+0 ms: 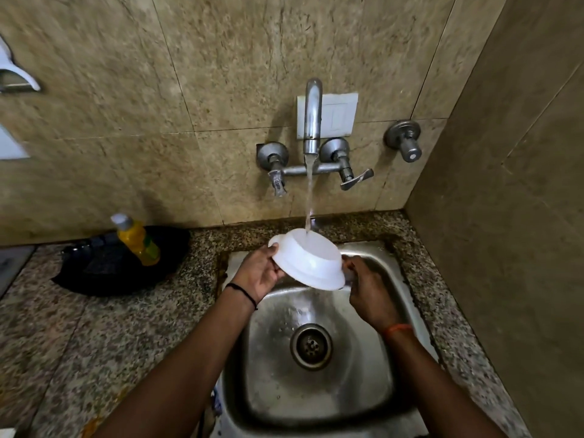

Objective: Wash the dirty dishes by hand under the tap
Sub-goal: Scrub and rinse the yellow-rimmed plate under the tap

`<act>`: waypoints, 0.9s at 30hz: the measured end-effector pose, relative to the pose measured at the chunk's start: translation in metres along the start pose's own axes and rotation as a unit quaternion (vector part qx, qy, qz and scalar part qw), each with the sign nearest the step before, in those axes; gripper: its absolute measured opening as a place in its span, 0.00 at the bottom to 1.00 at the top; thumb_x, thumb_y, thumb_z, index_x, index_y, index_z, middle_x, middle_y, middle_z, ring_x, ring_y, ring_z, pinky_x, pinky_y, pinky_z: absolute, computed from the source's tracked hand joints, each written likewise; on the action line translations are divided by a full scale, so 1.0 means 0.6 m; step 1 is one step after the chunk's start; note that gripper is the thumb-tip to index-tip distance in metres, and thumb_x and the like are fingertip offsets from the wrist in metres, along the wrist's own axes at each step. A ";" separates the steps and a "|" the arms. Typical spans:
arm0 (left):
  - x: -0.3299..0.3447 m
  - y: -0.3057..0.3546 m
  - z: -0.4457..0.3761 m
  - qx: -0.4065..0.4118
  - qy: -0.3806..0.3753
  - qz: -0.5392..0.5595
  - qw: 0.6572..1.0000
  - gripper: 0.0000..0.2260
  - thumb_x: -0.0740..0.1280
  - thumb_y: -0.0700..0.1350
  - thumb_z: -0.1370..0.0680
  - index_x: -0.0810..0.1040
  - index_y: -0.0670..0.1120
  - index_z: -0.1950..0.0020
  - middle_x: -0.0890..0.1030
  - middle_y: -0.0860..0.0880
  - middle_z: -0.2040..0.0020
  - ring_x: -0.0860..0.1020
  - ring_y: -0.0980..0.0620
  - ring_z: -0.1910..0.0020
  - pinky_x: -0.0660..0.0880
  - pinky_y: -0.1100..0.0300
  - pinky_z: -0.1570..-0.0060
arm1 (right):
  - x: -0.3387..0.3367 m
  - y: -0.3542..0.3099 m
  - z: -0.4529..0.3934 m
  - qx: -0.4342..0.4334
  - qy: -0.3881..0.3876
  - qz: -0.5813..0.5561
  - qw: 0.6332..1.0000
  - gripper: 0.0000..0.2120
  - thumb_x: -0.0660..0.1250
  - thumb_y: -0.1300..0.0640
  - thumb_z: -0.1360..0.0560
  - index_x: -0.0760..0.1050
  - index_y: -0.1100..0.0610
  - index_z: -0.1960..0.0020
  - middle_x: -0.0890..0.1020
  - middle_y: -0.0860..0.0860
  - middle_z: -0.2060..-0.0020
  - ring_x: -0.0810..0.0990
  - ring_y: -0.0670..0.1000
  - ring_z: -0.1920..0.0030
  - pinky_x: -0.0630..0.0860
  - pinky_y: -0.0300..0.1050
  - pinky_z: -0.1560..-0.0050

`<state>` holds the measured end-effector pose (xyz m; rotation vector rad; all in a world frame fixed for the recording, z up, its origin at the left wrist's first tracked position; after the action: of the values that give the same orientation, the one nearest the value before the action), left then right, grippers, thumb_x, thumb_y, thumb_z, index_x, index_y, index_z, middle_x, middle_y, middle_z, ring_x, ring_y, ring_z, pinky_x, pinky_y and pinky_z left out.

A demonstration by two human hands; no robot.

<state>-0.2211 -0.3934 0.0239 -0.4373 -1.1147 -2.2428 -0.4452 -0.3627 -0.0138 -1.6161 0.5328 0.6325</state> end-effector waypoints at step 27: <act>0.001 -0.017 0.020 0.036 -0.100 -0.071 0.992 0.17 0.62 0.39 0.20 0.71 0.43 0.31 0.80 0.40 0.42 0.80 0.43 0.49 0.77 0.44 0.48 | 0.069 -0.130 -0.132 0.071 0.000 -0.031 0.997 0.23 0.51 0.45 0.18 0.65 0.52 0.26 0.67 0.53 0.26 0.63 0.55 0.26 0.59 0.54 0.26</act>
<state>-0.2277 -0.3791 0.0251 -0.5803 -1.3649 -2.3099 -0.3548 -0.4299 0.0228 -1.4936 0.5150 0.5365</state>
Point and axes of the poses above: each hand's wrist, its own z-axis away from the middle knuckle, its own x-axis out of the palm, y = z × x, the point moved 1 cm from there along -z, towards the middle knuckle
